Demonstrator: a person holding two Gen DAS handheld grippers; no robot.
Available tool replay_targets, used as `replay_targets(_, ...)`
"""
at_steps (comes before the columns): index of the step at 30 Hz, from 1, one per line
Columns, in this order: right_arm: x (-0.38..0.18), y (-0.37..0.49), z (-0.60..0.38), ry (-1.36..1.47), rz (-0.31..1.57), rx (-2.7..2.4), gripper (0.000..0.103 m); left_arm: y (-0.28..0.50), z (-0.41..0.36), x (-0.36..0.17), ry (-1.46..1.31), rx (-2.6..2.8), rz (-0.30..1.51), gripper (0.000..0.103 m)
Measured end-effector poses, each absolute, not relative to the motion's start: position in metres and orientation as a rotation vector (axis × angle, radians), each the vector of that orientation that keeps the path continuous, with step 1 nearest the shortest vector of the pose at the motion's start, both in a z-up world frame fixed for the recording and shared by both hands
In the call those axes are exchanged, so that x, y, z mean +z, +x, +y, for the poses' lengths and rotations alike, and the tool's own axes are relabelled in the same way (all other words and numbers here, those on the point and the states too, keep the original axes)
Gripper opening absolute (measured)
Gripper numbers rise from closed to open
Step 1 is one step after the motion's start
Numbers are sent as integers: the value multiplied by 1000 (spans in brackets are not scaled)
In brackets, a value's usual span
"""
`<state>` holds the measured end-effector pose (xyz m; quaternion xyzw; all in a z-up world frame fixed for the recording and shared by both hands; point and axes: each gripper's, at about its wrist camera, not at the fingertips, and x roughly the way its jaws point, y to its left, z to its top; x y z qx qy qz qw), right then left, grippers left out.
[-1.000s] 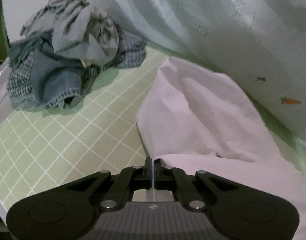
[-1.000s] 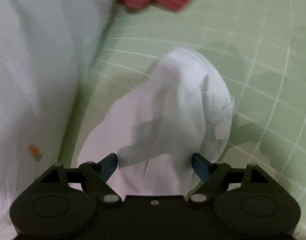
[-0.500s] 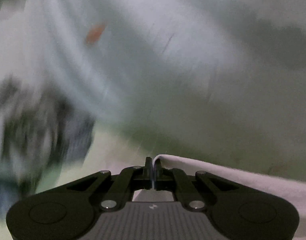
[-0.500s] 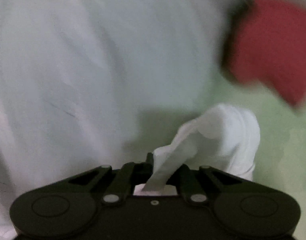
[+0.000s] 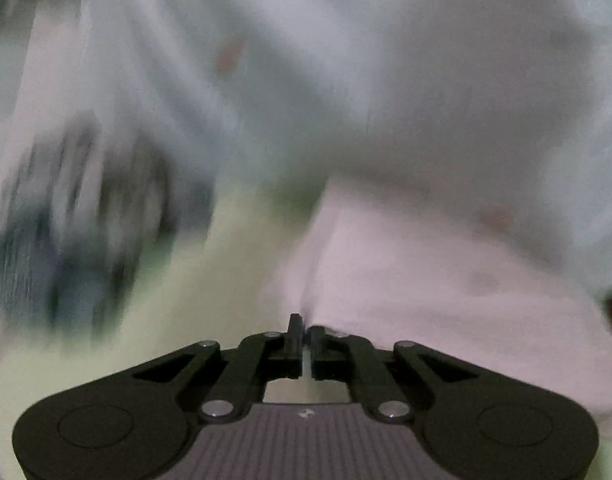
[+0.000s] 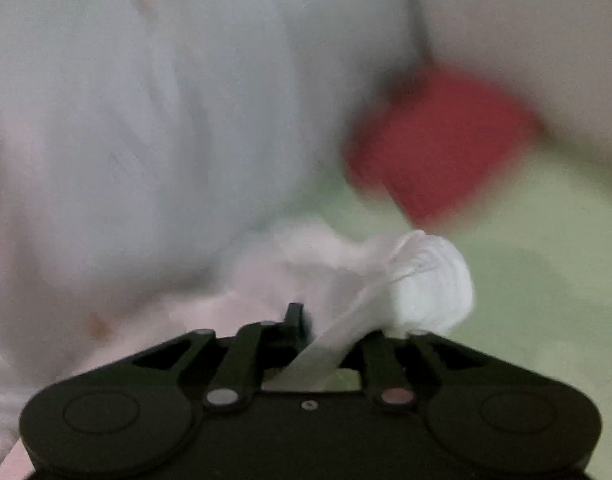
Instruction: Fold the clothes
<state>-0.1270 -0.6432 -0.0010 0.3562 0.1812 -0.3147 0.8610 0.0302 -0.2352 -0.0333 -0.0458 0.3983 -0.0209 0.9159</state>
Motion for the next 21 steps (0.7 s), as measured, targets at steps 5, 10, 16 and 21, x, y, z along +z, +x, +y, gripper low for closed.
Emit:
replay_targets(5, -37, -141, -630, 787, 500, -644, 47, -9, -198, -74, -276, 23, 977, 23)
replay_targets(10, -74, -155, -616, 826, 620, -627, 70, -30, -171, -55, -349, 79, 873, 40)
replay_targets(16, -93, -163, -594, 849, 682, -638, 93, -27, -152, -42, -360, 87, 831, 62)
replay_targets(21, -90, -161, -569, 846, 668, -662, 103, -5, -138, -43, -330, 33, 834, 80)
